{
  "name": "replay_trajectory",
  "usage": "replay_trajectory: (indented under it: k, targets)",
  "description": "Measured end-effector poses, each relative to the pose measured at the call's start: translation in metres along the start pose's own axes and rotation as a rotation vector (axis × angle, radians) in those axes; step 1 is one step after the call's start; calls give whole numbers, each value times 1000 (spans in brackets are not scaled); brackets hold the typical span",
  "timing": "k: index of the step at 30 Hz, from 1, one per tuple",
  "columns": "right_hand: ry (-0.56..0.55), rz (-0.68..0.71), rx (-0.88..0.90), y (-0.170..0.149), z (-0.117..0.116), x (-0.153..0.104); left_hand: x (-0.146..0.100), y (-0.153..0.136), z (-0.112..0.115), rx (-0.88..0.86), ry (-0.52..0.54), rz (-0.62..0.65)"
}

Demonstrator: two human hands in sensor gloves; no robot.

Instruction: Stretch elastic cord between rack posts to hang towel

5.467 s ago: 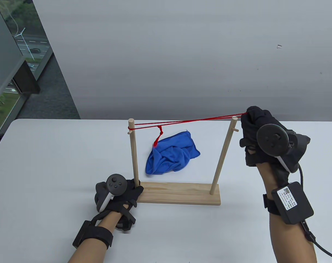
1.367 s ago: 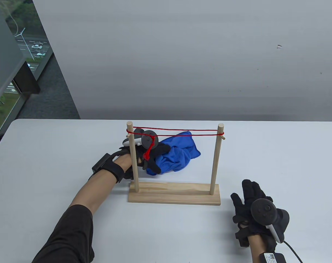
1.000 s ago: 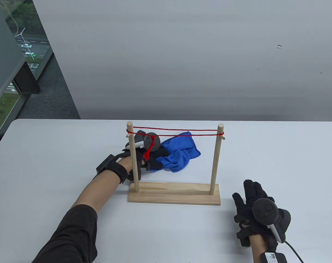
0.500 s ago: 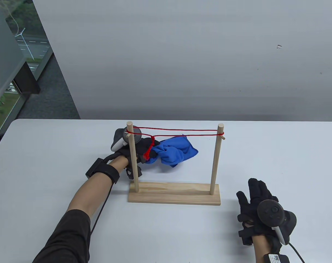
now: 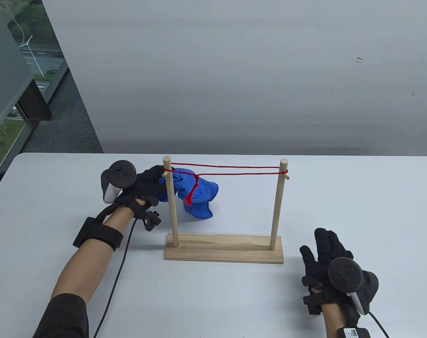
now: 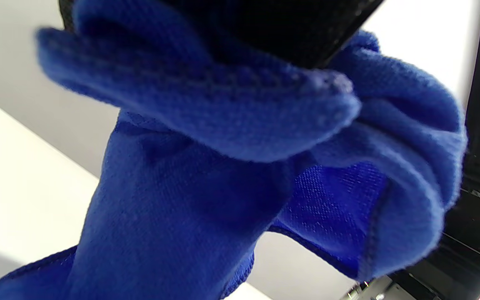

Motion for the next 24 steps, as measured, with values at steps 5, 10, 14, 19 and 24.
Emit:
replay_trajectory:
  k: [5,10,14,19,24]
  targets:
    - [5,20,38,3,3,-4,-38,5,-30,-3,101,-21]
    - [49,37,51,5,-2,-7,-75,10,-52,13,165,-46]
    - [56,46,65,6,-3,-7,-98,16,-63,45,210,-66]
    - [80,76,84,7,-5,-11,-127,35,-74,157,286,-69]
    - [85,93,112,8,-1,-15,-157,61,-76,207,365,-58]
Point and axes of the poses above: the tracker on the back of each hand, its own y axis roughly to the thumb side, its own x axis roughly from the wrist to the fingertips, z = x × y, the point moved 1 cm from there along x, roughly from the wrist to the fingertips, and after that the axes turned 13 degrees about -z, right-handed, at the moved point
